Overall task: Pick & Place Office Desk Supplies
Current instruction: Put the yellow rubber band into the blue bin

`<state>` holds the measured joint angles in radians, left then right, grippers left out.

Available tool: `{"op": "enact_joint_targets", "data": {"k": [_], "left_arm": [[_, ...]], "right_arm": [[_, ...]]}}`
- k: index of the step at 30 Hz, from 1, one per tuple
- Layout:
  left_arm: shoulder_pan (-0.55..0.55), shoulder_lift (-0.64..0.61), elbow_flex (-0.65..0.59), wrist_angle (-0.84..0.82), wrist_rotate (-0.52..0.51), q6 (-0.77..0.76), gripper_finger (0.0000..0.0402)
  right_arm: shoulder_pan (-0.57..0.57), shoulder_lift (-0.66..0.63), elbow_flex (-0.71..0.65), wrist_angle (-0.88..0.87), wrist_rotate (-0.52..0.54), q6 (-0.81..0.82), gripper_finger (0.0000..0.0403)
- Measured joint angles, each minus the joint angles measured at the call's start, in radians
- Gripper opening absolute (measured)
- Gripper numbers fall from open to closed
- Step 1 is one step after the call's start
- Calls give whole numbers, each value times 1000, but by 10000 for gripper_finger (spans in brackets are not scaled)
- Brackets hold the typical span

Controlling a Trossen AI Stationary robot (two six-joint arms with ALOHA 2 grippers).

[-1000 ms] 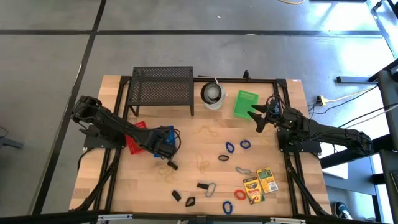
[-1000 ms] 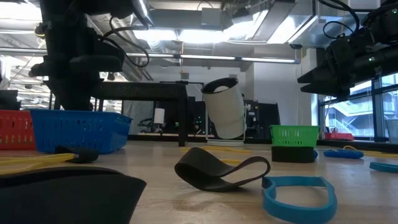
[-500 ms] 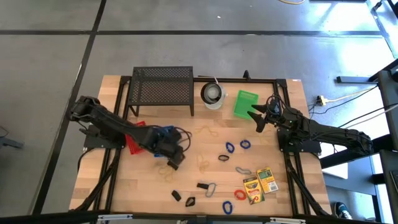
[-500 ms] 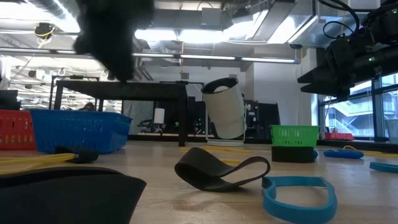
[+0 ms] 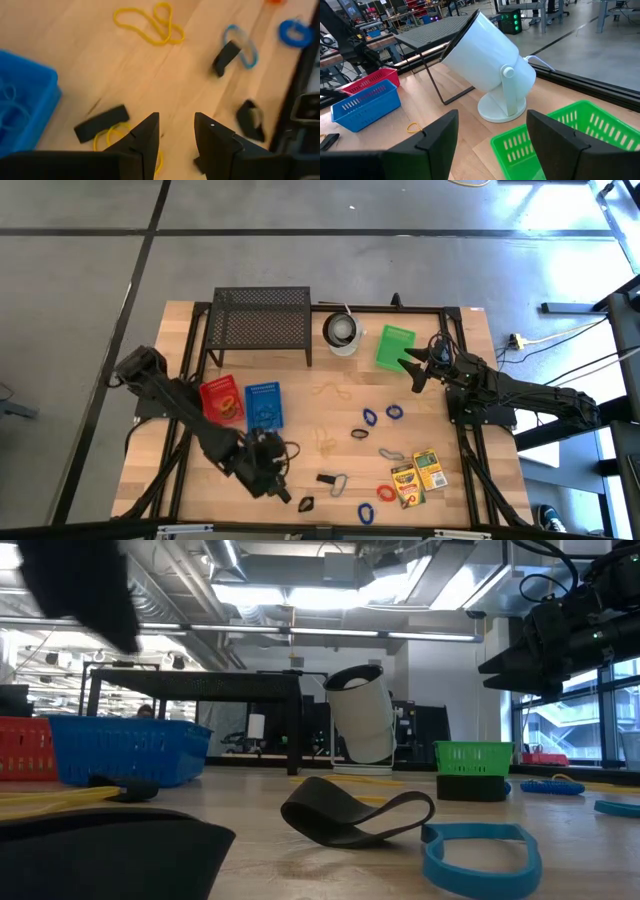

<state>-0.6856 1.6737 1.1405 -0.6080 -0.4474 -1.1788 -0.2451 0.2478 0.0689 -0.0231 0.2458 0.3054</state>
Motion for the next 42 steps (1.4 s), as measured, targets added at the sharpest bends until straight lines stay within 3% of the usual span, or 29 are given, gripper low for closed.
{"op": "enact_joint_targets", "data": {"k": [20, 26, 30, 36, 42], "left_arm": [[-39, 223, -16, -56, 35, 61, 118], [-29, 256, -14, -63, 64, -77, 115], [-13, 257, -16, -73, 109, -139, 89], [-7, 257, -16, -64, 111, -141, 14], [-27, 246, -24, -37, 73, -94, 3]], "right_arm": [[0, 0, 0, 0, 0, 0, 237], [0, 0, 0, 0, 0, 0, 237], [0, 0, 0, 0, 0, 0, 237], [0, 0, 0, 0, 0, 0, 237], [0, 0, 0, 0, 0, 0, 237]]}}
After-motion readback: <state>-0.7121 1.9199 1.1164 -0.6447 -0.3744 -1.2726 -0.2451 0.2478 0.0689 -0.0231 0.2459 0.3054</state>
